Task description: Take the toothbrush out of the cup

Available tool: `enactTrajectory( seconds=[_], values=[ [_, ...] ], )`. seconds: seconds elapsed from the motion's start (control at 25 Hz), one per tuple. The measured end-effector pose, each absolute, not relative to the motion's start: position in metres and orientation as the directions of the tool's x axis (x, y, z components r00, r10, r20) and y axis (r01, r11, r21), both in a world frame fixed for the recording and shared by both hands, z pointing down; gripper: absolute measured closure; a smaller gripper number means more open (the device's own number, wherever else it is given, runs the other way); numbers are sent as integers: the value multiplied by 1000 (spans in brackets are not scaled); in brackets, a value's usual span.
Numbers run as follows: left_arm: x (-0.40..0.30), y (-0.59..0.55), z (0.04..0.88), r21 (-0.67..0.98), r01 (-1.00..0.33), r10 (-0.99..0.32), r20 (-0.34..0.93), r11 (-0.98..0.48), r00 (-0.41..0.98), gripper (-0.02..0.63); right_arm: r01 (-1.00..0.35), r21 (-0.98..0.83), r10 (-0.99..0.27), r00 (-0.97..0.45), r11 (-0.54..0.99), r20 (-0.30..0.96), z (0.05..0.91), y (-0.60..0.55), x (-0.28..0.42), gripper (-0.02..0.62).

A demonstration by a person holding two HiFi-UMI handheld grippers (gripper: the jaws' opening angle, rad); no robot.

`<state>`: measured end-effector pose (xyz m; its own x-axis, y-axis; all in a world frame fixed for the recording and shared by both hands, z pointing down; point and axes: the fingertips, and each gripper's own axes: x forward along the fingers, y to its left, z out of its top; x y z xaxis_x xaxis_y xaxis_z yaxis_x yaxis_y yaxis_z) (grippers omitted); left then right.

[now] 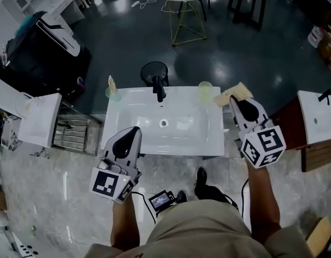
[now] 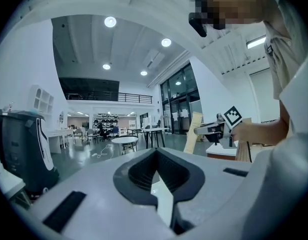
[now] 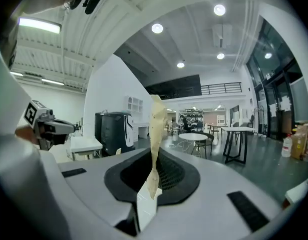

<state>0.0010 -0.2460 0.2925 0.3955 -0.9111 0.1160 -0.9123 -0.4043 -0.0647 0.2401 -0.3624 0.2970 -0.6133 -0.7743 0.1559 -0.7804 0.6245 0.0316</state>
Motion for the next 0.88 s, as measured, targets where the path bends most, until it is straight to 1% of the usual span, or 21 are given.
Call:
enactTrajectory(
  seconds=[0.16, 0.36, 0.64, 0.88],
  values=[
    [5, -229, 275, -72, -904, -906, 80, -421, 416, 600, -764, 68, -764, -629, 642, 144, 273, -312, 238, 568],
    [14, -214, 265, -82, -898, -901, 62, -433, 429, 600, -760, 76, -762, -634, 646, 133, 264, -280, 243, 568],
    [22, -218, 268, -90, -898, -902, 71, -430, 425, 600, -751, 50, -750, -648, 658, 135, 270, -283, 246, 569],
    [14, -242, 282, -88, -923, -925, 104, -373, 364, 600, -711, 37, -710, -694, 702, 123, 276, -318, 235, 569]
  ],
)
